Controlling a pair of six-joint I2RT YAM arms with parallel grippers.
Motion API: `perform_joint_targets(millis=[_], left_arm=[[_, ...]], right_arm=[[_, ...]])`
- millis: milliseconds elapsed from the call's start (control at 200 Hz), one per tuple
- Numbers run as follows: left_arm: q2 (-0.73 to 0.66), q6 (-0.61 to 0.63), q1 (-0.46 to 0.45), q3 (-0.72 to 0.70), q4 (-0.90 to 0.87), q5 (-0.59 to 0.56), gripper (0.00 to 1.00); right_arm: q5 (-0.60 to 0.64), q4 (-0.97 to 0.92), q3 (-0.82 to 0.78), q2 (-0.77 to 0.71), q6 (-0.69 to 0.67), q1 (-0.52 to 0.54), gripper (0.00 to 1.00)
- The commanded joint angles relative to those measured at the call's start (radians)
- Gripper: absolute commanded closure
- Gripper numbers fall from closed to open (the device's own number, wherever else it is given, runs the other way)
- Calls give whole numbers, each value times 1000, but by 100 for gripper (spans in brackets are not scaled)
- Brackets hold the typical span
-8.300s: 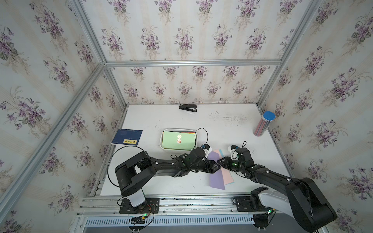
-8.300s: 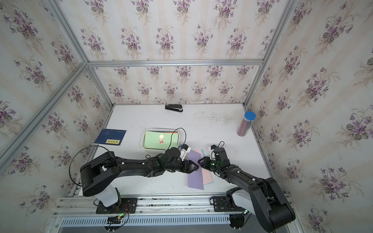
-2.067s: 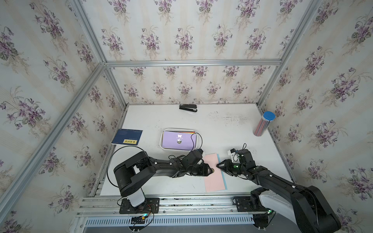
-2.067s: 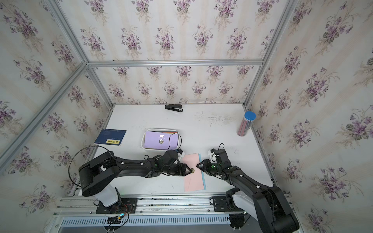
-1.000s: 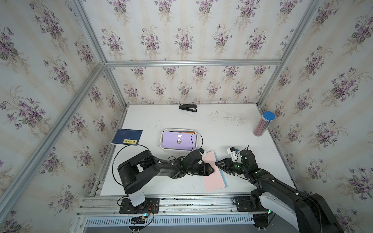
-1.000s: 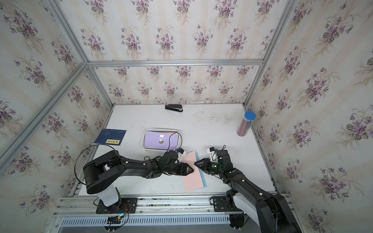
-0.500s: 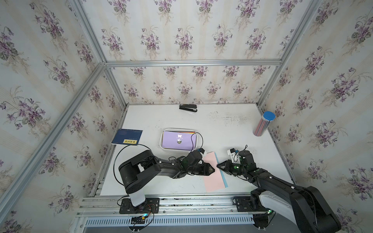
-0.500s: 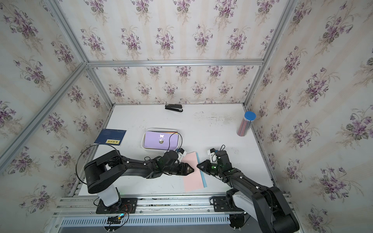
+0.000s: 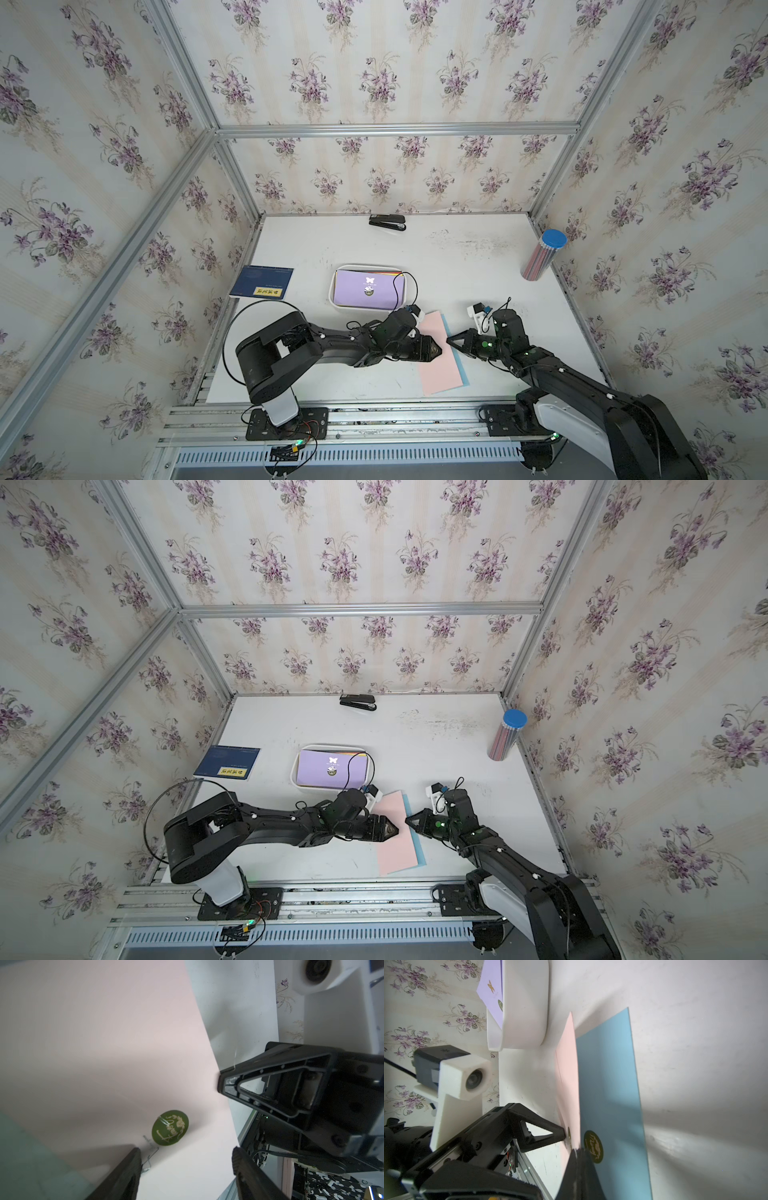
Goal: Put the sealed envelopes into the storage box
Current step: Pick up the envelope from the center of the board.
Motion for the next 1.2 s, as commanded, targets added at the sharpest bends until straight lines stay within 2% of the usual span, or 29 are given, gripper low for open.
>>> perform_joint_targets(millis=[0,150,330,525,779,939,1194], left_arm=[[-62,48,1,19,-140,-46,26],[-126,46,2,3,-202,-78,24],[-160,-3,3,-89,-143,-95,22],[-90,-47,4,-137,-18,-62,22],[31,-59,4,-117,84,-6,32],[70,-66,4,-109,117,15,34],[68,-62,4,-110,115,12,34]], right_arm=[[8,-1,13,-18,2,2,100],[14,-6,25,-36,18,2,100],[19,0,22,-64,70,1,100],[20,7,26,-51,127,1,100],[-12,68,-13,2,138,1,100],[-34,91,-20,29,138,1,83],[-17,58,-17,67,63,1,68]])
